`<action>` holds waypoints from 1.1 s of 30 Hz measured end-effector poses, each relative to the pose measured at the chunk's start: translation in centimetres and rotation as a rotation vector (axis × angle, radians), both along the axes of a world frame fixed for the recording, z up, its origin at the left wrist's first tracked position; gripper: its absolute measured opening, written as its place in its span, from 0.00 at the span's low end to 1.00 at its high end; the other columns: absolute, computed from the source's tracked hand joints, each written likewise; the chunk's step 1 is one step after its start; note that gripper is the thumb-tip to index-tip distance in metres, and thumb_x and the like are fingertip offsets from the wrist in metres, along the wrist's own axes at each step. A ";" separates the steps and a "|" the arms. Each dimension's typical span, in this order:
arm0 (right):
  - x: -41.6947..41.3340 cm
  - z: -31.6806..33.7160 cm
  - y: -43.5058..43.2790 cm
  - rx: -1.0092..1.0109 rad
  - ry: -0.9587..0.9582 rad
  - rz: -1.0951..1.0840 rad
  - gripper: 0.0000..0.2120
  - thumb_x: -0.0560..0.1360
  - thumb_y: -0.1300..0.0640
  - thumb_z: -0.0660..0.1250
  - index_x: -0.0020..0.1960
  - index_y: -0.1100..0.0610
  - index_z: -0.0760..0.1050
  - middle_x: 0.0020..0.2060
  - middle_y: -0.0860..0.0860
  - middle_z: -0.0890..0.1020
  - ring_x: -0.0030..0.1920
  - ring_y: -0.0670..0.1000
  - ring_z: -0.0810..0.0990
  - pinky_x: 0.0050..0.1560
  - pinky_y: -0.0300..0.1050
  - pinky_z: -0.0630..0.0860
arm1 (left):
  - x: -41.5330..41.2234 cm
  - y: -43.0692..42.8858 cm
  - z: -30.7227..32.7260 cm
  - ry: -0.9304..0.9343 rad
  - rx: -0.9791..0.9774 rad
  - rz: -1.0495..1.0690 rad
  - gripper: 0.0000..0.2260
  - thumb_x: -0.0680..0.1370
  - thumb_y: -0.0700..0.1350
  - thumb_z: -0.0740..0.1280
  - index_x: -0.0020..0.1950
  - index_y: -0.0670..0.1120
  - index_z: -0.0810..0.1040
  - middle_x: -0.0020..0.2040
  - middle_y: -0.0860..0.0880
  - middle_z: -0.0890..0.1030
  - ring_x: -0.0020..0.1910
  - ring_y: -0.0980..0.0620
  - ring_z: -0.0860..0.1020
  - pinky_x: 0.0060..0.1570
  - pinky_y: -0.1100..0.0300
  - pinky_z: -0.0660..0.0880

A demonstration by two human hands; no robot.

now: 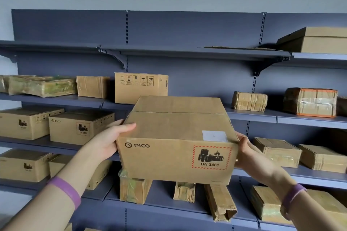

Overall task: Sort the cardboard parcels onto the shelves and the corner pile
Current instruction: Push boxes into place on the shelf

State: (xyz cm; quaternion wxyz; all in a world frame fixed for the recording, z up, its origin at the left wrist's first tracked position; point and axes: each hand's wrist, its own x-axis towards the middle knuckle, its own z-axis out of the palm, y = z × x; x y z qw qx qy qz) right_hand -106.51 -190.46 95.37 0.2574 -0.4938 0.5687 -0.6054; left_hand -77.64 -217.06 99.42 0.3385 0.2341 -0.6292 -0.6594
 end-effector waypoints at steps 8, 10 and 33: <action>1.3 2.3 -1.0 0.073 -0.172 -0.110 0.31 0.71 0.27 0.57 0.58 0.51 0.75 0.48 0.44 0.85 0.45 0.40 0.85 0.46 0.38 0.81 | 1.4 -0.7 -1.1 -0.010 -0.073 -0.070 0.30 0.63 0.43 0.73 0.65 0.51 0.73 0.59 0.43 0.81 0.59 0.39 0.77 0.49 0.46 0.75; 1.5 1.9 -1.6 0.040 -0.168 -0.076 0.43 0.62 0.23 0.68 0.67 0.51 0.74 0.59 0.53 0.83 0.59 0.53 0.82 0.60 0.57 0.78 | 1.4 -0.6 -1.3 -0.031 -0.107 -0.071 0.31 0.62 0.39 0.73 0.64 0.50 0.71 0.60 0.43 0.79 0.60 0.40 0.76 0.51 0.43 0.76; 2.2 -3.3 -5.1 -0.154 0.278 -0.456 0.34 0.68 0.79 0.70 0.57 0.48 0.62 0.52 0.46 0.72 0.45 0.28 0.74 0.44 0.27 0.74 | -0.4 0.7 -1.5 0.046 0.165 -0.049 0.42 0.59 0.71 0.76 0.70 0.62 0.69 0.74 0.47 0.69 0.71 0.37 0.69 0.51 0.37 0.78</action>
